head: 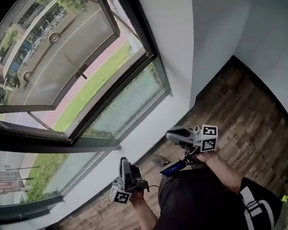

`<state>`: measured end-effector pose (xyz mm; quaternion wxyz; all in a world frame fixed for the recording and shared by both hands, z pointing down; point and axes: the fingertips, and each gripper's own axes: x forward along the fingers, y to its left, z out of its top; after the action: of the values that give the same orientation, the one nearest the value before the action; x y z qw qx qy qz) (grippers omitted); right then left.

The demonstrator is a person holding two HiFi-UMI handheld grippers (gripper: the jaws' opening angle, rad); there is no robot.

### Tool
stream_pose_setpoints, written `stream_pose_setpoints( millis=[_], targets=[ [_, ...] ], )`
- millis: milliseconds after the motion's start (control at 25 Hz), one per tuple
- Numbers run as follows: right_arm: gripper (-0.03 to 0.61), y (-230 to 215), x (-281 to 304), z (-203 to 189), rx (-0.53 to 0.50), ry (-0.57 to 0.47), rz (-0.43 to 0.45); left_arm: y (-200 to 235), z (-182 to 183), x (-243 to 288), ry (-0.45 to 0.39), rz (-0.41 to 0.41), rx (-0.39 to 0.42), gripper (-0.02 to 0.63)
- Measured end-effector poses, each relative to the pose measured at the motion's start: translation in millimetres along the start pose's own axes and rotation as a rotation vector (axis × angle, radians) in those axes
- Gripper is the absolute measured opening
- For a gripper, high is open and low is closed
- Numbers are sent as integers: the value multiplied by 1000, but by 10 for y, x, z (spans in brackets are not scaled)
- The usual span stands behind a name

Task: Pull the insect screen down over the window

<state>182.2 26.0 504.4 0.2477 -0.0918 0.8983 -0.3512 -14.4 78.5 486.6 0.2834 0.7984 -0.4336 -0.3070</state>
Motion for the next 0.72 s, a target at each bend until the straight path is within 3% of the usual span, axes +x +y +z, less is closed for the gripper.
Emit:
stream_pose_setpoints(
  millis=[160, 320, 440, 600, 720],
  targets=[
    [11, 148, -203, -70, 42, 8, 26, -327, -176, -133, 5, 24, 32, 55],
    [11, 259, -249, 31, 13, 5, 39, -487, -162, -127, -2, 6, 51, 55],
    [11, 332, -210, 95, -6, 19, 37, -534, -62, -151, -24, -6, 55, 55],
    [11, 500, 90, 222, -107, 36, 56, -614, 198, -196, -71, -57, 71, 55],
    [11, 604, 74, -11, -86, 41, 26, -668, 241, -564, -73, -48, 80, 55]
  ],
)
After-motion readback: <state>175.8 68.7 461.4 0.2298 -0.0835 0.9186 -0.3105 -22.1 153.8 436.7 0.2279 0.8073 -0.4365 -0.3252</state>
